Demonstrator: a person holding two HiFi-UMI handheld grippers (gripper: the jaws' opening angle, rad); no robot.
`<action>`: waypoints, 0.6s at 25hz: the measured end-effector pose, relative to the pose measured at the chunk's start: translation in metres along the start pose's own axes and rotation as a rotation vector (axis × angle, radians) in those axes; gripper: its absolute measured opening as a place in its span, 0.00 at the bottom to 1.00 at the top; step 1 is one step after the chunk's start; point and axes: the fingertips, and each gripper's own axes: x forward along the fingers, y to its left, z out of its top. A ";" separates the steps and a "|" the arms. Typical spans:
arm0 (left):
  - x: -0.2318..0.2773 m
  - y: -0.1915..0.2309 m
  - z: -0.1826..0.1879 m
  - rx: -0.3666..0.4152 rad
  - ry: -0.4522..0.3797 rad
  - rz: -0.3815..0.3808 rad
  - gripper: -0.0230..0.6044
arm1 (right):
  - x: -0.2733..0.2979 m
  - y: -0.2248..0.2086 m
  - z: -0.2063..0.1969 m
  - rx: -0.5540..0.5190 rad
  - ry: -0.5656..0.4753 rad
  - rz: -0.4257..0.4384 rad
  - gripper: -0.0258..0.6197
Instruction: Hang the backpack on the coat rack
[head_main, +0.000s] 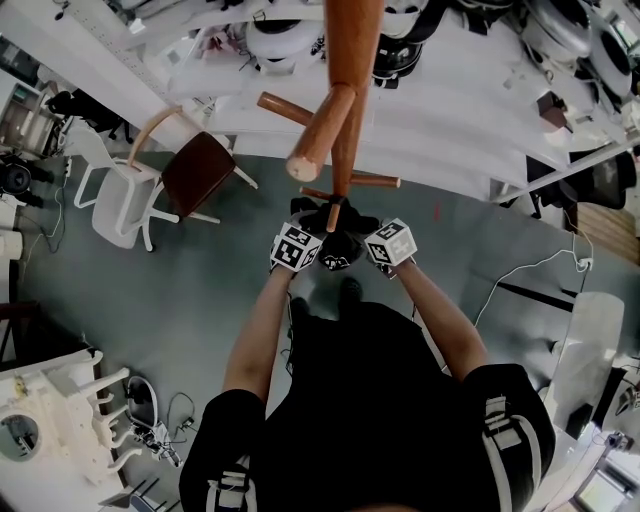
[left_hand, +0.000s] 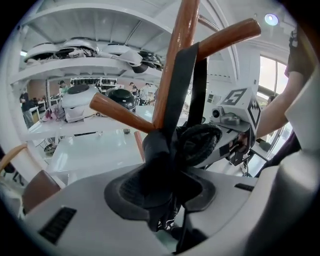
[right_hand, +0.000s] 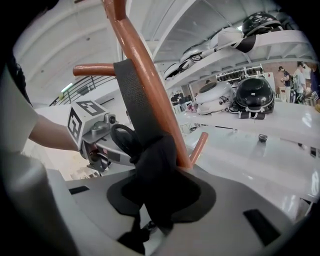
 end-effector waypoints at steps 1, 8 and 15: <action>0.000 0.001 -0.001 -0.013 -0.004 -0.002 0.27 | 0.000 -0.001 -0.001 -0.003 -0.002 -0.002 0.24; -0.004 0.005 -0.005 -0.041 -0.005 0.007 0.37 | -0.005 -0.005 -0.004 0.019 -0.051 -0.041 0.42; -0.029 0.014 -0.011 -0.067 -0.036 0.057 0.49 | -0.032 -0.002 -0.007 0.022 -0.084 -0.102 0.46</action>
